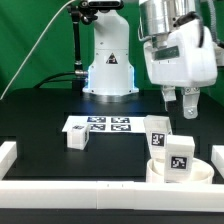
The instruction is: Assemble stool
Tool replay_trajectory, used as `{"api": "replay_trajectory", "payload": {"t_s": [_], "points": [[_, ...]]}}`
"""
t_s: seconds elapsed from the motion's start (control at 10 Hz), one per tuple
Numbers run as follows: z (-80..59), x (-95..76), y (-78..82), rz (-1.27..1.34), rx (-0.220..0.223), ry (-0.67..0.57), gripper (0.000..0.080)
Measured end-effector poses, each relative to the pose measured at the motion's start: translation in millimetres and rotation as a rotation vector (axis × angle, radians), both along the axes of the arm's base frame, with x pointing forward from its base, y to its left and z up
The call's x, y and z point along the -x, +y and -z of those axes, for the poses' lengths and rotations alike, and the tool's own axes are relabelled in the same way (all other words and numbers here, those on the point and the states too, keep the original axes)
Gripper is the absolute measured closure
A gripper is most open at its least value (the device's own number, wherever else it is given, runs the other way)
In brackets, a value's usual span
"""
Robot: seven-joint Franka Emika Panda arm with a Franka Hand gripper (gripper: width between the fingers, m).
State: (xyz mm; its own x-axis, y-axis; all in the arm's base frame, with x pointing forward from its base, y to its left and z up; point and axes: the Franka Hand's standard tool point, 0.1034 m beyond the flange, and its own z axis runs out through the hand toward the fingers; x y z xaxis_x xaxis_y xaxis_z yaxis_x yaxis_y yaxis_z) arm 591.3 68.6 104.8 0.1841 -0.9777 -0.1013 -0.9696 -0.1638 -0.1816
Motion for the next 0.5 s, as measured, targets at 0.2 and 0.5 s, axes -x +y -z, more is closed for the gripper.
{"api": "replay_trajectory", "payload": {"t_s": [0.2, 0.5], "points": [[-1.8, -1.3, 1.0, -0.243, 0.055, -0.016, 0.0150], [-1.8, -1.2, 0.6, -0.459, 0.087, -0.042, 0.0150]]}}
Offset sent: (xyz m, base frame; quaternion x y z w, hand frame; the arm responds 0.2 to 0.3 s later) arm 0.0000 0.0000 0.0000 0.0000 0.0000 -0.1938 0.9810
